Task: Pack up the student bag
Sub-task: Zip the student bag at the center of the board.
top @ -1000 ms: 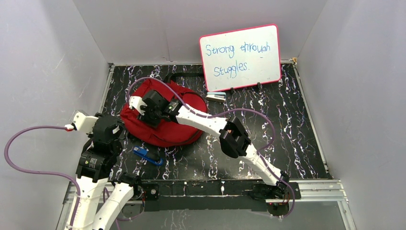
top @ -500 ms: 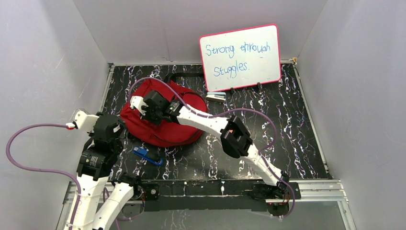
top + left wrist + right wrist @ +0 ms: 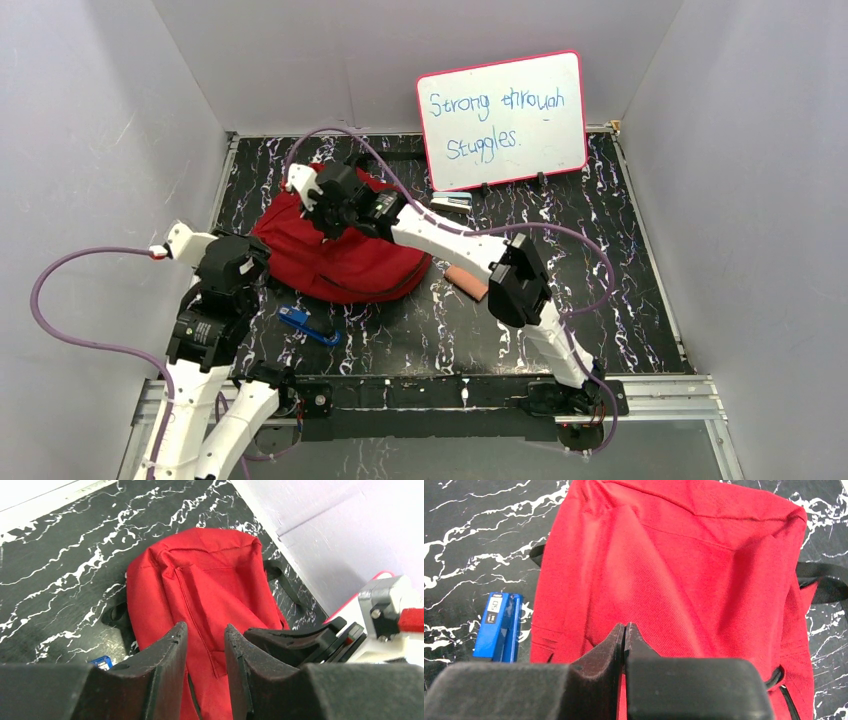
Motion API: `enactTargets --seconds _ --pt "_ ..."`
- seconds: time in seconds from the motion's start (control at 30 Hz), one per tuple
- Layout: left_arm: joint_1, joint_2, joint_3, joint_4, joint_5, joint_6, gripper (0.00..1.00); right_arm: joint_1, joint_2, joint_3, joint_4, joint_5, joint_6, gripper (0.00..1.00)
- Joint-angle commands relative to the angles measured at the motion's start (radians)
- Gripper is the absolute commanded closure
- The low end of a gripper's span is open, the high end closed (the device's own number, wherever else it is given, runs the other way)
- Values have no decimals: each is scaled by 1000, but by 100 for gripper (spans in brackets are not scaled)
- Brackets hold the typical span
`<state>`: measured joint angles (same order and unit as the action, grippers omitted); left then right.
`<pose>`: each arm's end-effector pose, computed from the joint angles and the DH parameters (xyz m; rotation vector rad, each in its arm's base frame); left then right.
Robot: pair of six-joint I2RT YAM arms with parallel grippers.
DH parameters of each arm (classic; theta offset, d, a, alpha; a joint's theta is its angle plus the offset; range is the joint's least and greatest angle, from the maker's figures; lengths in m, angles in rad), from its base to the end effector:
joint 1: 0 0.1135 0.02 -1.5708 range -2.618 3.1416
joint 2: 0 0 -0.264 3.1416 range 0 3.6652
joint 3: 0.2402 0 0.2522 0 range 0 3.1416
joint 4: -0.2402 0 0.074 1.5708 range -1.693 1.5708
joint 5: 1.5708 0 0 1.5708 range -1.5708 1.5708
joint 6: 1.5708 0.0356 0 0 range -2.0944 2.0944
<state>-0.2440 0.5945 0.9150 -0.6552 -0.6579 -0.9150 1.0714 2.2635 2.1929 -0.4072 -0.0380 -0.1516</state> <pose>0.1133 -0.0058 0.3619 -0.9972 1.5436 -0.1852 0.2548 0.4699 0.3088 -1.2279 1.7088 0.6039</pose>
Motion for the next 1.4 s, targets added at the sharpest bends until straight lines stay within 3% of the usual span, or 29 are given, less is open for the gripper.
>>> enactTargets --seconds 0.0,0.17,0.4,0.7,1.03,1.27,1.37 --pt "4 -15 -60 148 104 117 69 -69 -69 -38 72 -50 67 91" --pt "4 0 -153 325 316 273 69 -157 -67 -86 109 -198 186 93" --pt "4 164 -197 425 471 465 66 -271 -65 -142 190 -384 339 99" --pt "5 313 -209 577 701 751 56 -301 -75 -160 252 -544 410 99" --pt "3 436 -145 597 905 879 50 -301 -76 -164 265 -602 434 100" --pt "-6 428 -153 572 940 923 34 -301 -83 -174 267 -600 435 100" --pt "-11 445 -162 573 941 947 34 -301 -84 -172 267 -601 435 100"
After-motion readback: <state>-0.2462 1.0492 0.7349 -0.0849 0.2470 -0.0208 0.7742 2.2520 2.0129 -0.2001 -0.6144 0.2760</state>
